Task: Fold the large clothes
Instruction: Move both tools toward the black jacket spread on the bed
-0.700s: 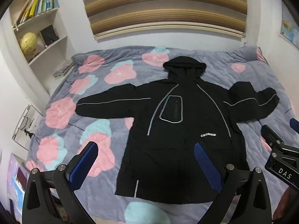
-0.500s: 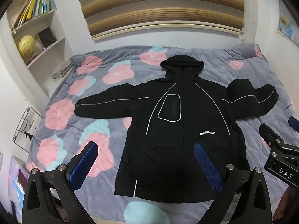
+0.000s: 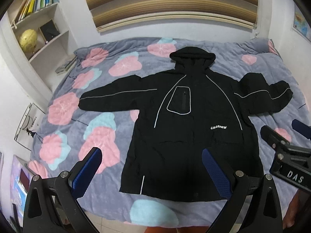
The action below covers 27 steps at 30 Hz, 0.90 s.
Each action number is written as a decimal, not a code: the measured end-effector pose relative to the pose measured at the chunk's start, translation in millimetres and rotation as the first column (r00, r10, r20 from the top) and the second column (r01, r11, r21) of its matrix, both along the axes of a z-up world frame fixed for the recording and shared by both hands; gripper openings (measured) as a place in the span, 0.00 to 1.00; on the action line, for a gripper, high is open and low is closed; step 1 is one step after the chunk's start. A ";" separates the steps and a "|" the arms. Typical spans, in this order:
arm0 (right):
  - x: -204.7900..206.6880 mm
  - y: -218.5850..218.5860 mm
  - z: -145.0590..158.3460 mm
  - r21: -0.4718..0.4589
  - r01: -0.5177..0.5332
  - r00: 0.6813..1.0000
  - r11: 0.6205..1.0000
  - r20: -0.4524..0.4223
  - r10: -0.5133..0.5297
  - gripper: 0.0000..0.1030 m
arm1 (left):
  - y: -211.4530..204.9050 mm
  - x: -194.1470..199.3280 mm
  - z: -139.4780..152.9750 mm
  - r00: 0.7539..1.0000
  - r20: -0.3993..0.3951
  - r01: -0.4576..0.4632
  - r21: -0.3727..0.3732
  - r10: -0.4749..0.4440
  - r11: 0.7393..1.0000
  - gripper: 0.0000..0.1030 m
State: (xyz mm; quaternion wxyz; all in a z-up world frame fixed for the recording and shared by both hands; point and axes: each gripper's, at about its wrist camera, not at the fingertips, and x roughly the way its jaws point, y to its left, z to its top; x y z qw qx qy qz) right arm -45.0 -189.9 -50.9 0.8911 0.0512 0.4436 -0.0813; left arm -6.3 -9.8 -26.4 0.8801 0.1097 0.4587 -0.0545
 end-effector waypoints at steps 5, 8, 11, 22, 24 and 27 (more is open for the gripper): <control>6.3 16.1 -0.8 -0.021 0.006 1.000 1.000 -0.028 -0.007 1.00 | 7.5 9.5 -7.3 1.000 -0.011 0.028 -0.027 -0.028 0.999 0.99; 11.4 21.9 4.3 -0.043 0.017 0.999 0.999 -0.033 -0.018 1.00 | 15.6 17.4 -7.0 0.999 -0.018 0.033 -0.052 -0.034 0.998 0.99; 17.1 28.9 9.8 -0.062 0.046 0.998 0.997 -0.027 -0.048 1.00 | 23.4 24.6 -5.2 0.998 -0.021 0.050 -0.075 -0.051 0.996 0.99; 30.4 32.9 4.4 -0.101 0.137 0.988 0.985 -0.051 -0.143 1.00 | 45.2 54.1 -3.9 0.999 0.010 0.037 -0.058 -0.037 0.998 0.99; 30.3 33.1 2.6 -0.103 0.149 0.987 0.983 -0.051 -0.154 1.00 | 46.2 58.5 -6.1 0.999 0.003 0.046 -0.066 -0.046 0.997 0.99; 34.3 34.9 0.2 -0.105 0.166 0.983 0.980 -0.059 -0.173 1.00 | 44.6 62.9 -9.5 0.998 -0.003 0.059 -0.062 -0.059 0.996 0.99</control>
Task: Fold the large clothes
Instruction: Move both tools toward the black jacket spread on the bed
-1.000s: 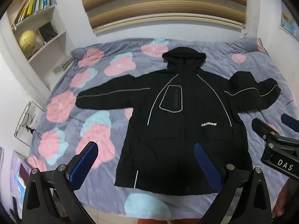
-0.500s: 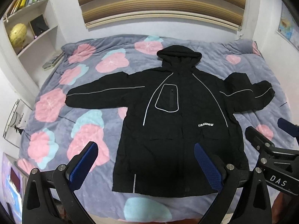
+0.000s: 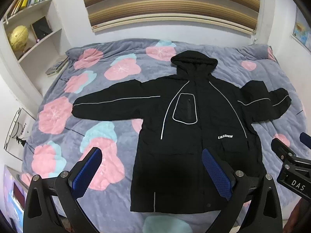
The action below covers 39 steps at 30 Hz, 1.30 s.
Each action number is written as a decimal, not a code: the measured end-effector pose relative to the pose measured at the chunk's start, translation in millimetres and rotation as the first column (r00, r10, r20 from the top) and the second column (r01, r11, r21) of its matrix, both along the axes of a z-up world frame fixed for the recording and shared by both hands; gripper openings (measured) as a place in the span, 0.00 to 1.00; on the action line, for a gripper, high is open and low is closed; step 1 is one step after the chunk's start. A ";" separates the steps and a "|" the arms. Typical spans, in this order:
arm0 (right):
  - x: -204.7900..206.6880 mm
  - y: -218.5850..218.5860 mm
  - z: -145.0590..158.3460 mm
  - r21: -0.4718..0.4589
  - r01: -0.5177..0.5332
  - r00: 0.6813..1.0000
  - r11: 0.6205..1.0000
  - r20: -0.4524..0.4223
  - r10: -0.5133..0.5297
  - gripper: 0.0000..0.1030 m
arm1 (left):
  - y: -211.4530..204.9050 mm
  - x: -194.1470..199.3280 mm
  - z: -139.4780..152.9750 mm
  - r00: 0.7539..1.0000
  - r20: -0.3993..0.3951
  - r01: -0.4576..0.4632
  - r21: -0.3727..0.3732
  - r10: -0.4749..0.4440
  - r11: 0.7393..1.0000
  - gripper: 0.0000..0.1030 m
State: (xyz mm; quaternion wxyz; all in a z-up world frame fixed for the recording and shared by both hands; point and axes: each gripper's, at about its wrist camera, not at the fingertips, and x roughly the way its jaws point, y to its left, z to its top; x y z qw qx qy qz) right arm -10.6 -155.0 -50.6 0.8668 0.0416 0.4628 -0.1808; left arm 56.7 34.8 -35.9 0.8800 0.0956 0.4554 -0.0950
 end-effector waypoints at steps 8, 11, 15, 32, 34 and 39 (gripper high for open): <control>2.5 8.5 3.3 -0.042 0.015 1.000 0.999 0.007 -0.015 1.00 | 20.3 12.4 -3.8 1.000 -0.007 -0.001 -0.026 0.000 1.000 0.99; 1.9 13.2 4.8 -0.063 0.022 1.000 0.998 0.007 -0.022 1.00 | 24.2 15.1 -3.8 1.000 -0.008 -0.005 -0.030 0.005 1.000 0.99; 1.0 13.3 6.0 -0.059 0.033 0.999 0.998 0.009 -0.033 1.00 | 27.1 17.6 -6.3 1.000 -0.013 0.002 -0.023 -0.003 1.000 0.99; -3.2 4.5 15.3 -0.100 0.082 0.997 0.992 0.011 -0.081 1.00 | 4.9 22.4 -9.2 0.997 -0.025 0.075 -0.048 -0.076 0.996 0.99; -3.7 4.0 17.3 -0.107 0.089 0.996 0.990 0.014 -0.088 1.00 | 2.8 22.6 -8.9 0.996 -0.024 0.080 -0.050 -0.081 0.996 0.99; -3.9 3.4 17.5 -0.118 0.110 0.994 0.987 0.009 -0.109 1.00 | 3.9 24.4 -10.3 0.996 -0.027 0.087 -0.052 -0.089 0.995 0.99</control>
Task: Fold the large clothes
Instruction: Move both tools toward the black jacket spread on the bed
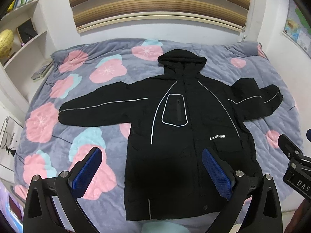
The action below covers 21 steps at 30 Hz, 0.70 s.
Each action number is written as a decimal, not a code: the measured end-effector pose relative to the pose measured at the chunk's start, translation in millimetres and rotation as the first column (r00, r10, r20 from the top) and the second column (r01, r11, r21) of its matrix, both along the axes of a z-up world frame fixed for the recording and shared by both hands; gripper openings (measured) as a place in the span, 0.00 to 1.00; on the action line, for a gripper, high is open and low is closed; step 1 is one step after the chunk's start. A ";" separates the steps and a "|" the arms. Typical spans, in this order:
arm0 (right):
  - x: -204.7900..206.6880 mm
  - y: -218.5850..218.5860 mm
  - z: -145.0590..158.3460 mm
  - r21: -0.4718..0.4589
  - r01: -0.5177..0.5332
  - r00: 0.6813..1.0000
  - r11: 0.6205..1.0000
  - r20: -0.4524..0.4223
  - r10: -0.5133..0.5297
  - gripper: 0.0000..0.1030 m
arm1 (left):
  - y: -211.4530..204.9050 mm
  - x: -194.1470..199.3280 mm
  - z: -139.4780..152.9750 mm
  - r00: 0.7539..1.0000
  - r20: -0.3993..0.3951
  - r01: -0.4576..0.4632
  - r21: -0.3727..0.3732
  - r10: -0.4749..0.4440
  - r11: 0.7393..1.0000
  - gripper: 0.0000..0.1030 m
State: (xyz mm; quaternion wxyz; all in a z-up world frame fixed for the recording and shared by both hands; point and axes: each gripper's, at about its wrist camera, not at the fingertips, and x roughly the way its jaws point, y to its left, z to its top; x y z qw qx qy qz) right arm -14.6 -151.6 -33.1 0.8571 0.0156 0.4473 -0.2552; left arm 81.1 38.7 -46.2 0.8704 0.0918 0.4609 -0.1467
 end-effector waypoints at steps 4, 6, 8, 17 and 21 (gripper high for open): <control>2.3 2.7 0.3 -0.007 0.011 1.000 1.000 -0.005 -0.011 1.00 | 0.8 2.1 -4.0 1.000 -0.008 0.011 0.009 -0.010 1.000 0.99; 3.6 6.1 -0.6 -0.018 0.016 1.000 1.000 -0.010 -0.016 1.00 | 2.7 4.1 -5.2 1.000 -0.012 0.014 0.010 -0.014 1.000 0.99; 6.2 10.3 -1.2 -0.032 0.017 1.000 0.999 -0.017 -0.017 1.00 | 5.6 6.4 -6.7 1.000 -0.015 0.017 0.008 -0.017 1.000 0.99; 13.7 11.8 -10.1 0.009 0.042 0.999 0.999 -0.025 -0.041 1.00 | 18.7 19.5 -12.2 0.999 -0.032 0.026 -0.002 -0.026 1.000 0.99; 15.1 11.6 -15.7 0.000 0.062 0.997 0.998 -0.043 -0.062 1.00 | 20.3 23.7 -13.3 0.999 -0.033 0.038 -0.005 -0.038 0.999 0.99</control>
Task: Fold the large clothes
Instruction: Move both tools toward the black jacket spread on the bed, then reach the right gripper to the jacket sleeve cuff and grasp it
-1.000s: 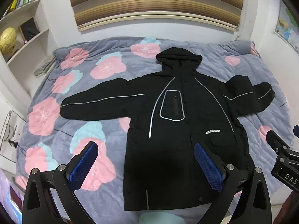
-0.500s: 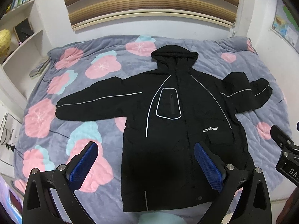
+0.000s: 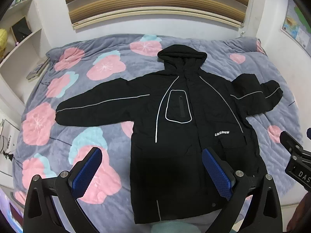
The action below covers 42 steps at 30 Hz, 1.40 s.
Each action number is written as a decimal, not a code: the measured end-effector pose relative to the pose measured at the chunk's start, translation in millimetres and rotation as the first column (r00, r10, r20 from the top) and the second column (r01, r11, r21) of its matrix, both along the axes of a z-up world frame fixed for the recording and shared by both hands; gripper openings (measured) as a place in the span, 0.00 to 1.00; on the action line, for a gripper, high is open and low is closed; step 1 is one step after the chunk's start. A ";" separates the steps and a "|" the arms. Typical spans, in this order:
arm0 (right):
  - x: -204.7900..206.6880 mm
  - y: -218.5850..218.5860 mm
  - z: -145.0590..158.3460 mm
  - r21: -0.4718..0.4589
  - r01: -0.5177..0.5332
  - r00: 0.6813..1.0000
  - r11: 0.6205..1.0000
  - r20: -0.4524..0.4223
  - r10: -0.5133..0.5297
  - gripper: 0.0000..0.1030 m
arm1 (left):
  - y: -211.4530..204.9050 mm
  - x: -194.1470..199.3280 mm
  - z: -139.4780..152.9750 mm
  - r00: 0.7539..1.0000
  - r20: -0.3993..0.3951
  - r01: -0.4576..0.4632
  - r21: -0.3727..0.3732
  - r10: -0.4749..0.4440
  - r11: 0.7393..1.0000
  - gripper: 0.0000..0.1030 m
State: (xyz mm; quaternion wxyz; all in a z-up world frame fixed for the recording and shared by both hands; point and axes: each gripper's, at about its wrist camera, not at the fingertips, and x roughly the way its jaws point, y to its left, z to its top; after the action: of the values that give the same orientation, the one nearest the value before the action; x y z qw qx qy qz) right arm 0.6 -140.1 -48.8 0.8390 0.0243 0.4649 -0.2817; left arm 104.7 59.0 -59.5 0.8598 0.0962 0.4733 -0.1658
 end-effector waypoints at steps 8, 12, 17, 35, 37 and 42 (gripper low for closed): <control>3.1 -13.2 -6.0 0.022 0.007 1.000 1.000 -0.011 -0.007 1.00 | -6.3 9.3 -6.2 1.000 -0.016 0.001 -0.022 -0.002 1.000 0.99; 6.4 -26.7 0.7 0.023 -0.001 1.000 1.000 0.019 0.001 1.00 | -14.8 10.1 -1.1 1.000 0.002 -0.002 -0.030 0.002 1.000 0.99; 13.9 -57.1 6.9 0.037 -0.022 0.999 0.999 0.038 0.021 1.00 | -34.2 11.9 7.2 1.000 0.017 -0.025 -0.056 0.026 0.998 0.99; 42.2 -298.3 -75.6 0.285 0.070 0.995 0.956 0.055 -0.089 1.00 | -197.6 79.9 -51.9 0.999 -0.042 -0.011 0.027 0.012 1.000 0.99; 50.2 -326.2 -88.9 0.308 0.079 0.993 0.948 0.059 -0.102 1.00 | -218.0 93.2 -67.3 0.998 -0.068 -0.012 0.040 0.015 0.999 0.99; 64.7 -416.1 -123.1 0.372 0.152 0.976 0.916 0.090 -0.198 1.00 | -265.6 125.3 -112.7 0.991 -0.129 -0.008 0.057 0.015 0.998 0.99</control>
State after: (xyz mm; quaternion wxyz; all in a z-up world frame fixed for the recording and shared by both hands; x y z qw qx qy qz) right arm 65.3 -556.2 -171.9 0.8190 0.2380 0.4511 -0.2630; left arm 230.0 -206.6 -172.3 0.8251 0.1068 0.5332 -0.1532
